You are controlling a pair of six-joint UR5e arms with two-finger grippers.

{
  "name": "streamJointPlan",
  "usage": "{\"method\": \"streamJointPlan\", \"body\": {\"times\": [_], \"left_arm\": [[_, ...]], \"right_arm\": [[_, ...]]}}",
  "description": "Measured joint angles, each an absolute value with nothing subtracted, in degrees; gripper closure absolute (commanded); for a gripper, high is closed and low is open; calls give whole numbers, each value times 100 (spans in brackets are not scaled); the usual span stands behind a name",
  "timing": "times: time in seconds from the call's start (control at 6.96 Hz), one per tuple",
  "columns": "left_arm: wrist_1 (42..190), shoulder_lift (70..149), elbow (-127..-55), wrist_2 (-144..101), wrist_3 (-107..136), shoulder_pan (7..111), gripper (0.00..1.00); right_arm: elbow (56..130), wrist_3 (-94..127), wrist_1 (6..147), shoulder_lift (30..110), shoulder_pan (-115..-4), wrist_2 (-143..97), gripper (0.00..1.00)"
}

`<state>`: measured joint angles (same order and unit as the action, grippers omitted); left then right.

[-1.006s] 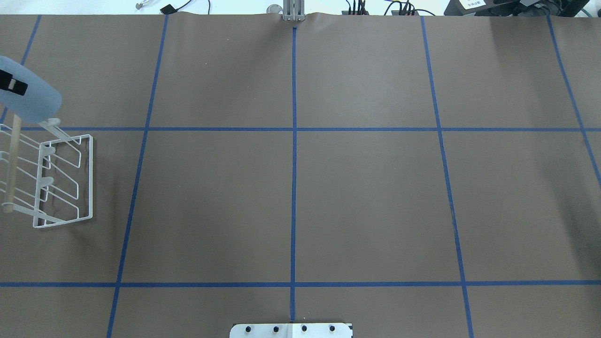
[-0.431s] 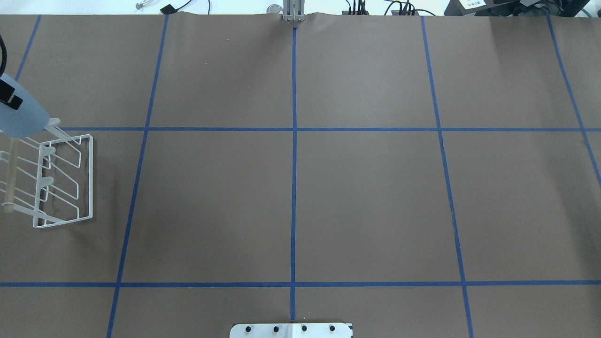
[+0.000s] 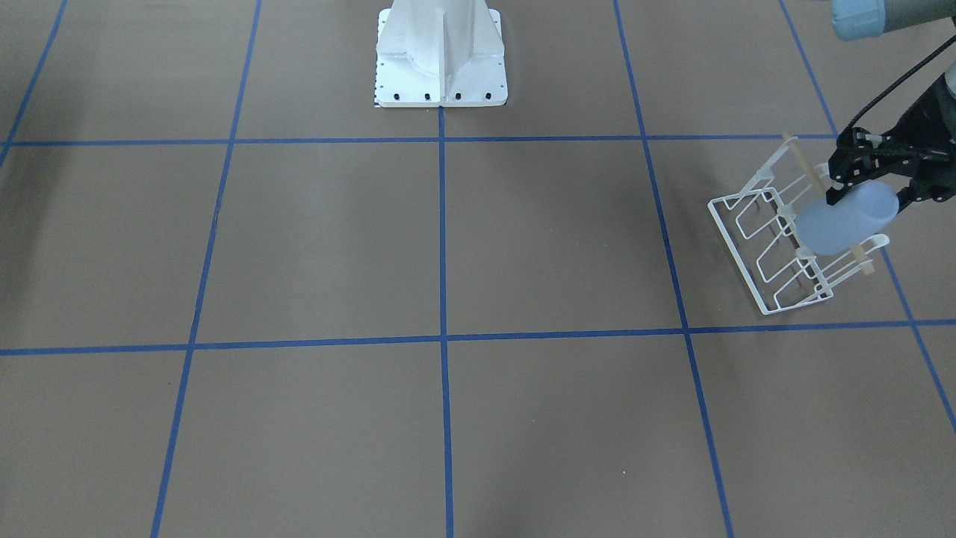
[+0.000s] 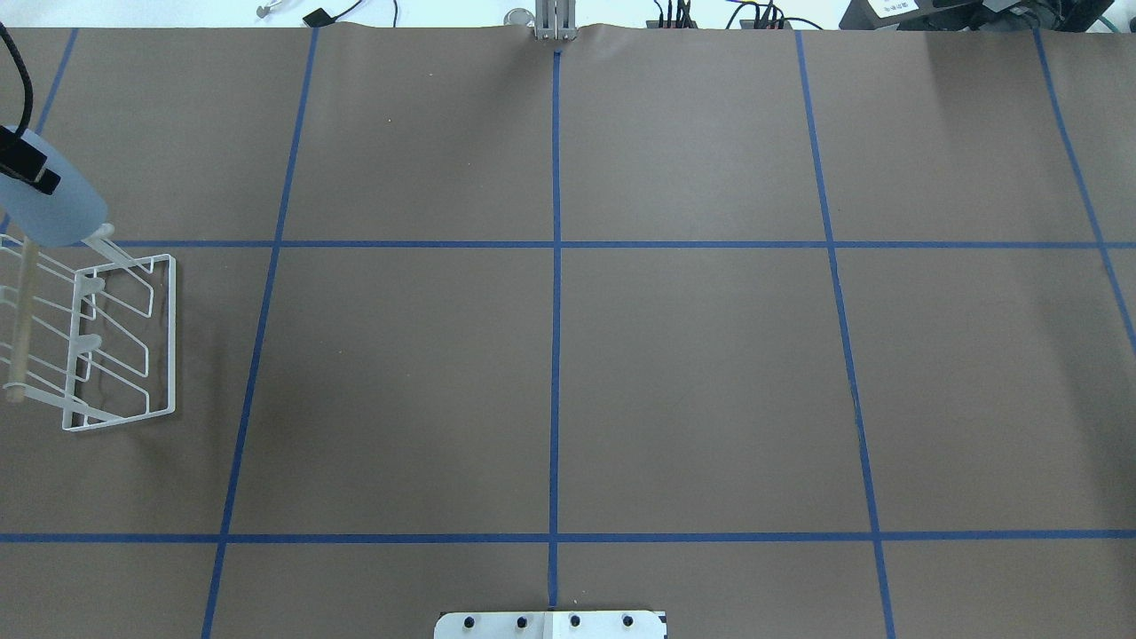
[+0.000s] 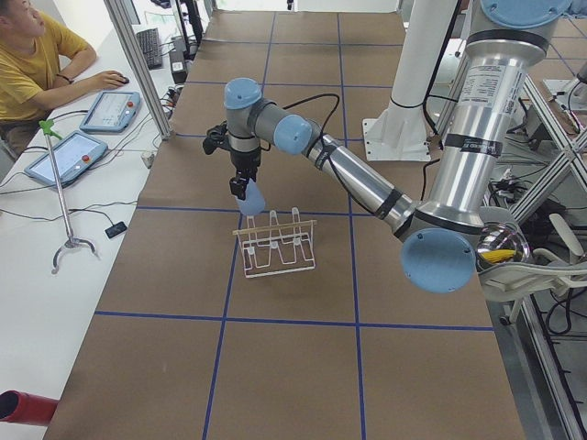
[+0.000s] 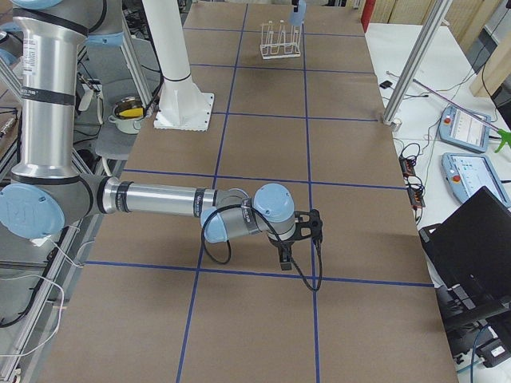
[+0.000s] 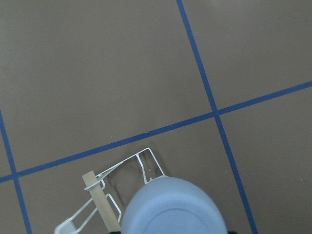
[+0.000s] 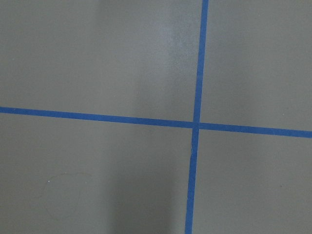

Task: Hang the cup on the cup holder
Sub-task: 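Move the cup with the left gripper above the white wire rack, then lower the cup with the left gripper onto a rack hook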

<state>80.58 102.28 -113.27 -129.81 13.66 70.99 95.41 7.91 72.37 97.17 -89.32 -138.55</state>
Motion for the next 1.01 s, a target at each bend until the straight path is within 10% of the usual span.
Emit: {"method": "streamJointPlan", "body": {"times": [1.01], "left_arm": [[9423, 10061, -10698, -12946, 2037, 6847, 100]], "right_arm": [[9693, 449, 7576, 9745, -9029, -13655, 0]]}}
